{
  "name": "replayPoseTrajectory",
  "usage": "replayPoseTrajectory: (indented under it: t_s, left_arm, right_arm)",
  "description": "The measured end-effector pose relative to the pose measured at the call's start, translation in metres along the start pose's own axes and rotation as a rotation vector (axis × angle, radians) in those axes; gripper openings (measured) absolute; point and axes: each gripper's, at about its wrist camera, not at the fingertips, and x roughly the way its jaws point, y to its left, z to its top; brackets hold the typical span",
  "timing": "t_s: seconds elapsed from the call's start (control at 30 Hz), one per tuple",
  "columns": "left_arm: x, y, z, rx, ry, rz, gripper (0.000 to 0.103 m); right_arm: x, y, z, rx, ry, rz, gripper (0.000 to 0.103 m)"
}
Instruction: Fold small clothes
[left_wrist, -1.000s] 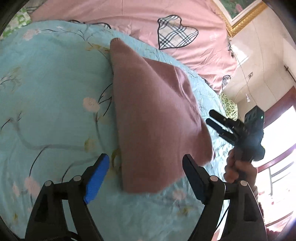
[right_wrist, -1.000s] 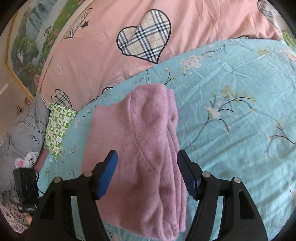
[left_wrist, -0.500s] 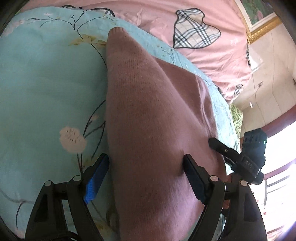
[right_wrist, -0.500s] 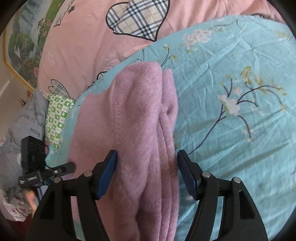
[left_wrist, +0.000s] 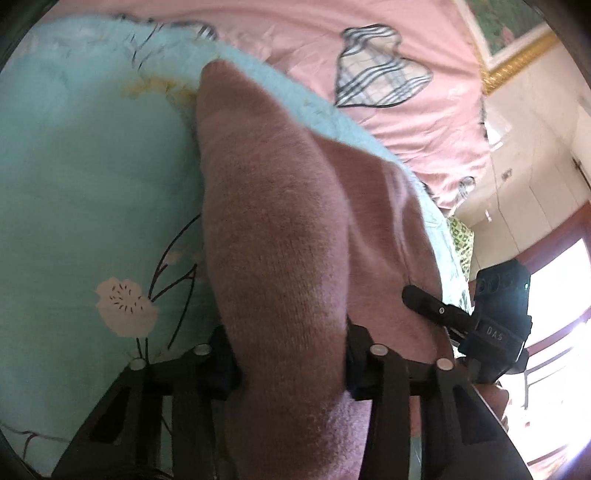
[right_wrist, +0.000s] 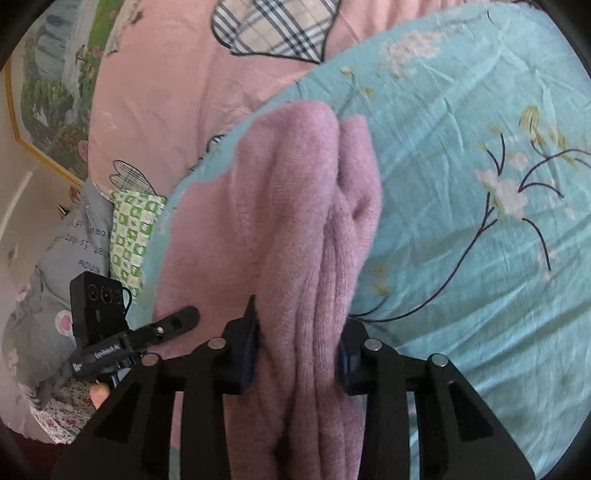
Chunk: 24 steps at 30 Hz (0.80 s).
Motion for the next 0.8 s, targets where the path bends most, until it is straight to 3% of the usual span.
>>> replayPoseTrajectory:
  t_s: [0.2, 0.53, 0.8]
  left_arm:
    - [-0.073, -0.005, -0.020, 0.050, -0.090, 0.027, 0.039]
    - [-0.213, 0.075, -0.079, -0.074, -0.224, 0.124, 0.040]
    - [-0.255, 0.142, -0.109, -0.156, -0.267, 0.172, 0.040]
  right_arm:
    - [-0.008, 0.053, -0.016, -0.051, -0.029, 0.087, 0.034]
    - [0.066, 0.154, -0.061, -0.123, 0.074, 0.325, 0.034]
    - [0.129, 0.194, -0.091, -0.140, 0.181, 0.370, 0.034]
